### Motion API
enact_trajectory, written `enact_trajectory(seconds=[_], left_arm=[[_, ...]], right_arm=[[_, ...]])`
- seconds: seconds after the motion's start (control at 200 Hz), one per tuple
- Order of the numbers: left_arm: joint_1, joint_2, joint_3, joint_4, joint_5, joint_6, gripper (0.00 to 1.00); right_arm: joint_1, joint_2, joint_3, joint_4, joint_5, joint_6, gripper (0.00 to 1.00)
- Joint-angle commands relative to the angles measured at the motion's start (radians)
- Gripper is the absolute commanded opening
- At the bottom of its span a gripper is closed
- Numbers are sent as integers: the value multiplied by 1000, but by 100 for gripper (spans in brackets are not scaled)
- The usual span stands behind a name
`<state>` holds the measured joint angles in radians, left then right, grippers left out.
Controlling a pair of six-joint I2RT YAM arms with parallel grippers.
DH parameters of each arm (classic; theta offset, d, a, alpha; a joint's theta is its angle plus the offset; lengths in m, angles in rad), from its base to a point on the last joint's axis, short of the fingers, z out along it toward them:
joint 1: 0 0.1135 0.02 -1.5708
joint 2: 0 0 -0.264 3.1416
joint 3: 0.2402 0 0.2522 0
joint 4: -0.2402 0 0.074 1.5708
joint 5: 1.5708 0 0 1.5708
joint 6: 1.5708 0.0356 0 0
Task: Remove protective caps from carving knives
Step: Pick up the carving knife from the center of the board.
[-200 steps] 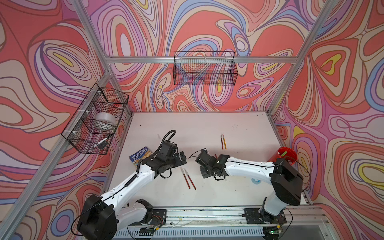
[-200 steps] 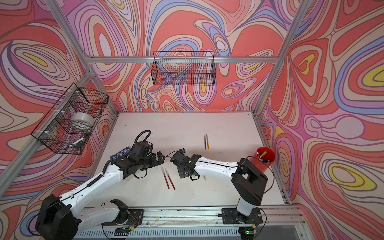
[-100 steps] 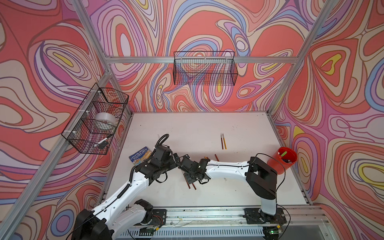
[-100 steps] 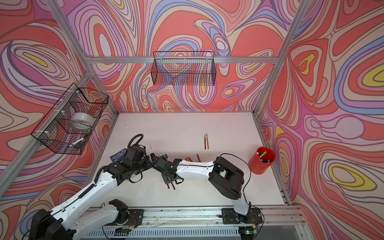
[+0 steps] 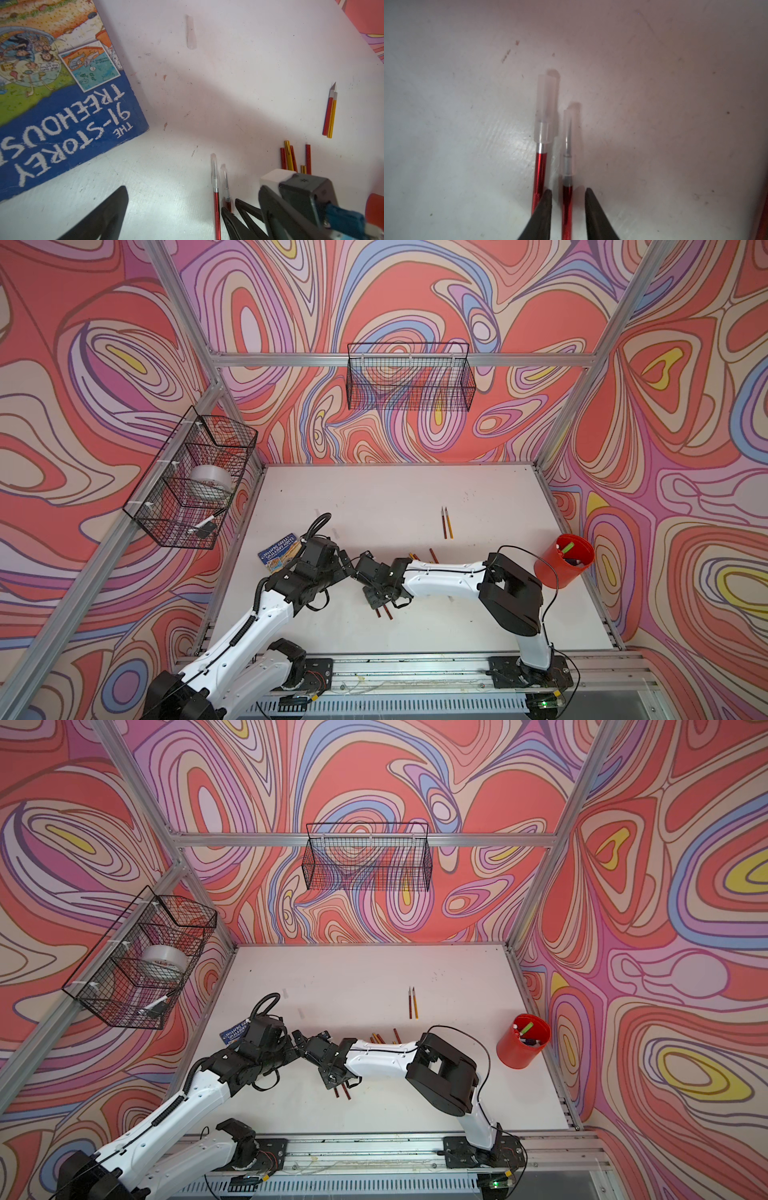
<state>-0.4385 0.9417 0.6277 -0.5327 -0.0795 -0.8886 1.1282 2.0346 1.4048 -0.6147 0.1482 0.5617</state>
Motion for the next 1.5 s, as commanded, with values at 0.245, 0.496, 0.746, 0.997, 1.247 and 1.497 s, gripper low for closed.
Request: enact_trajectory(seconds=[0.245,0.496,0.746,0.997,1.247,1.497], left_arm=[[12,-37,-6,-13,4,-12,100],[18,-55,-12,-17,-6,-12,100],[23,-48,-13,-7,4,-13,100],[24,-27,-13,5,20,-13,100],[26,-5,0,20,29,-7,100],[34,21,32,50,66,30,100]], right_arm=[[5,56,26,-45,33,-15,27],[4,57,16,-50,42,-20,23],[-1,49,-4,-48,55,-20,20],[-20,45,-29,-28,34,-24,14],[-57,21,-44,-17,20,-39,6],[-136,-34,-50,10,-43,-67,1]])
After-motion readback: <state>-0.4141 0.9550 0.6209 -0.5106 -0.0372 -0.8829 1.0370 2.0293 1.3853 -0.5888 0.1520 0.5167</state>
